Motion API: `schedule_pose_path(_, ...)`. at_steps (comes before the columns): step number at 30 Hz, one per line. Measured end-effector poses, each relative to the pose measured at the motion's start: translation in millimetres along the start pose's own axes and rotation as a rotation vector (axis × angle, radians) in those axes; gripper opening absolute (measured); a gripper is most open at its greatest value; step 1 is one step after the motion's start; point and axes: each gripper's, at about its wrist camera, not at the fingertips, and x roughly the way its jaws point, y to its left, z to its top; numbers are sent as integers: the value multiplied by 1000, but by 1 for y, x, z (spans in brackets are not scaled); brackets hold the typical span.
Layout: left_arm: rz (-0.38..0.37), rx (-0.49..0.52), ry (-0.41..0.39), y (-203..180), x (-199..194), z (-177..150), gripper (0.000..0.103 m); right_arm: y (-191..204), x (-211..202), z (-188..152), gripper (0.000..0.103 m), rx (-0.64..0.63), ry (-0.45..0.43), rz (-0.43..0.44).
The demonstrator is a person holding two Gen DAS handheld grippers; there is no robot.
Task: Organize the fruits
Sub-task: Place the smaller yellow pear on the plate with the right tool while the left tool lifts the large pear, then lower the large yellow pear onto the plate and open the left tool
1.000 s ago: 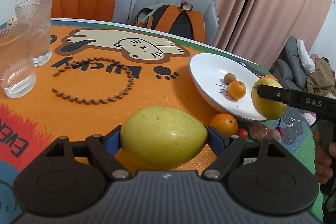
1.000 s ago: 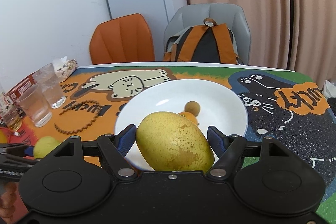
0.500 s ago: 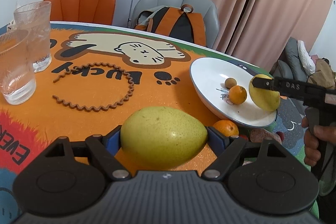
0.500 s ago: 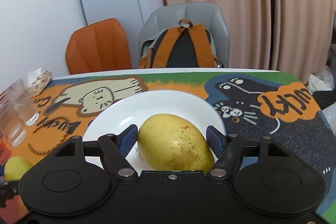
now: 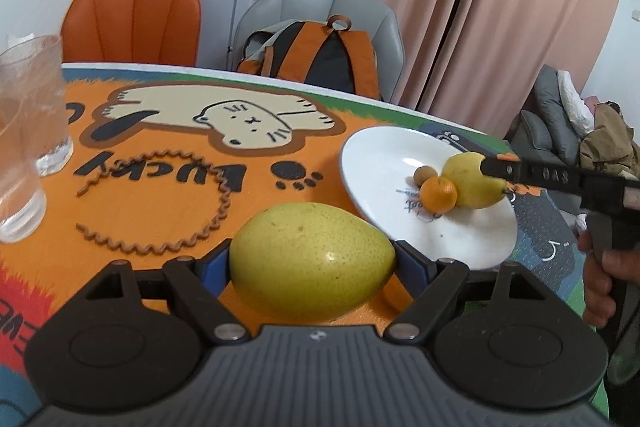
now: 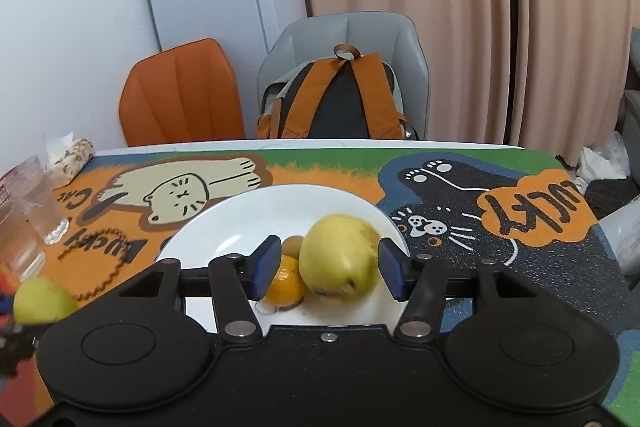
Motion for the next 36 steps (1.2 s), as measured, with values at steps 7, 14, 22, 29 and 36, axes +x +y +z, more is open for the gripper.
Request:
schedule_pose_path(7,-31,36,-29,-13,6,20,82,3,-24,-10,54,-12,6,23)
schedule_pose_path(14,-71,74,-21,-28,27,35,82,-6,-53,-29,55,14,11,1)
schedule_pose_path(22,-102,139,-13,-47,53,47,82,-29,-75,-46,66,101,23,-30)
schedule_pose_path(29,-119,159,24,-61,76,50,82,-45,-89,-58,68,159,24,-40)
schedule_pose_path(36,-40,192,33,-65,93,47,81,-55,-90,-66,75,203,32,-50)
